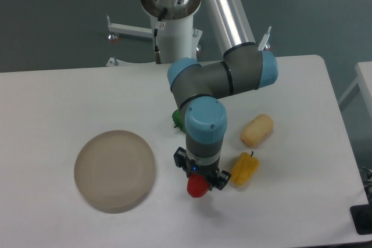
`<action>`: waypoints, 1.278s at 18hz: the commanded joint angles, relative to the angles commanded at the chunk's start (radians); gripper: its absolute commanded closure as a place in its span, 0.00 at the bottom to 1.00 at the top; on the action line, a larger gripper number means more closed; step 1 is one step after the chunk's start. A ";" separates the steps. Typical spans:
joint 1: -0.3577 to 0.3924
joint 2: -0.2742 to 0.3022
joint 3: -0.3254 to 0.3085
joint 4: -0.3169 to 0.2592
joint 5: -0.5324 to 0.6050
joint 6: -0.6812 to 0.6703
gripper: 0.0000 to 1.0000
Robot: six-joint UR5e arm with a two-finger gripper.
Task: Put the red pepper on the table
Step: 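Lower the red pepper toward the table beside the yellow pepper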
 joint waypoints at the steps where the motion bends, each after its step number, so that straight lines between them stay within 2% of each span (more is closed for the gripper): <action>1: 0.000 -0.005 0.000 0.000 0.000 -0.003 0.56; 7: 0.002 -0.035 -0.002 0.008 0.000 -0.026 0.56; 23: 0.000 -0.051 -0.014 0.032 0.000 -0.074 0.56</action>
